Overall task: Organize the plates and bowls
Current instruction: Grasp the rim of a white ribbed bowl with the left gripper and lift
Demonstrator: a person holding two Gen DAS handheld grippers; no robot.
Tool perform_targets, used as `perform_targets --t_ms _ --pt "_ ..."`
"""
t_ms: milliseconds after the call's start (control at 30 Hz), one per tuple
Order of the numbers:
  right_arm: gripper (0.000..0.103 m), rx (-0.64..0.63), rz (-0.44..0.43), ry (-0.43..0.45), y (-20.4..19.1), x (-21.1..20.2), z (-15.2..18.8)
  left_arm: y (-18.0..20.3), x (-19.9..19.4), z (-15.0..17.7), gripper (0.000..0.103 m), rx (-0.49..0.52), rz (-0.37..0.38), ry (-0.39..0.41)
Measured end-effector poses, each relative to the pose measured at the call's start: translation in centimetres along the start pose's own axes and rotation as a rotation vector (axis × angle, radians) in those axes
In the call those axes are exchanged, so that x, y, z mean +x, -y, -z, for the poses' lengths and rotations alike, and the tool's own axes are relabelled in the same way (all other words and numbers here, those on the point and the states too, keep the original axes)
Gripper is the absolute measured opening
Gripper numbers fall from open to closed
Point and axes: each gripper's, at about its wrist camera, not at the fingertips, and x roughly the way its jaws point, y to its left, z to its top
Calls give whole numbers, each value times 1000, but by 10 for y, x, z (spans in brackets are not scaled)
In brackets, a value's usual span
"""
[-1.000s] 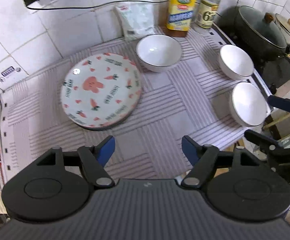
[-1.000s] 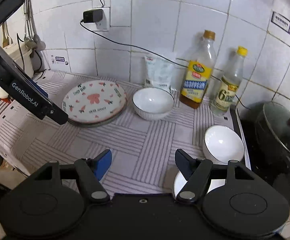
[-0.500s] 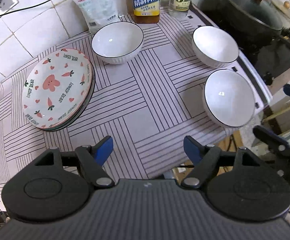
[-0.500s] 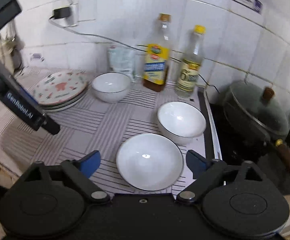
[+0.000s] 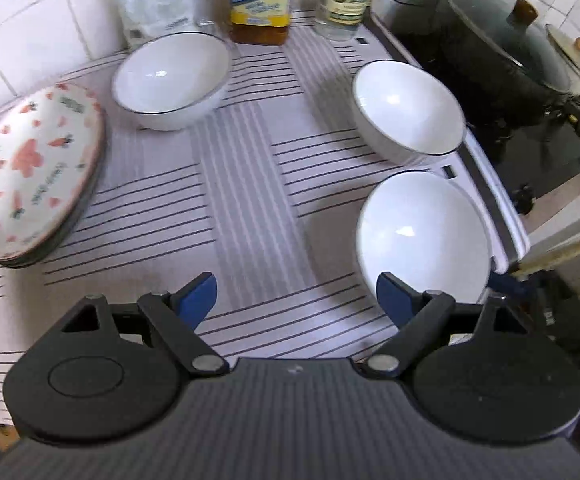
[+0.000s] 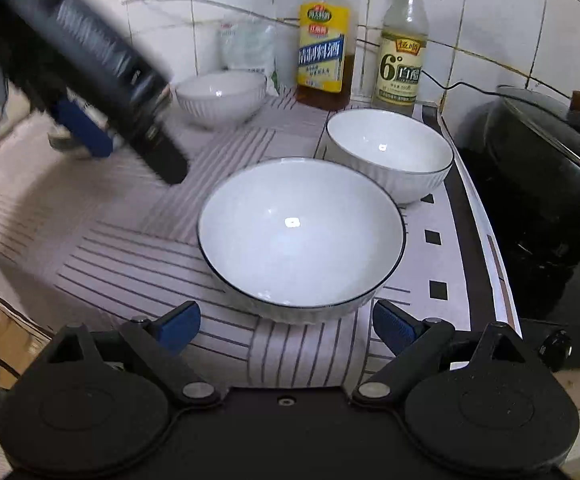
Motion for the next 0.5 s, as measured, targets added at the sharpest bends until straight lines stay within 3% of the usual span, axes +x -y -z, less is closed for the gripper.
perform_targets --t_ms 167,300,367,433,500 --pt "95 -31 39 66 1 18 7 12 21 -8 89 -7 85 -60" --pt "95 -32 0 106 6 27 10 21 35 -13 89 5 77 -72" --pt "95 -20 -1 126 9 31 7 25 39 -12 85 16 89 -78" --pt "96 10 -19 132 12 32 6 27 42 -12 46 10 108 -93" --pt "96 20 -26 133 13 34 5 28 44 -11 31 -2 122 -109"
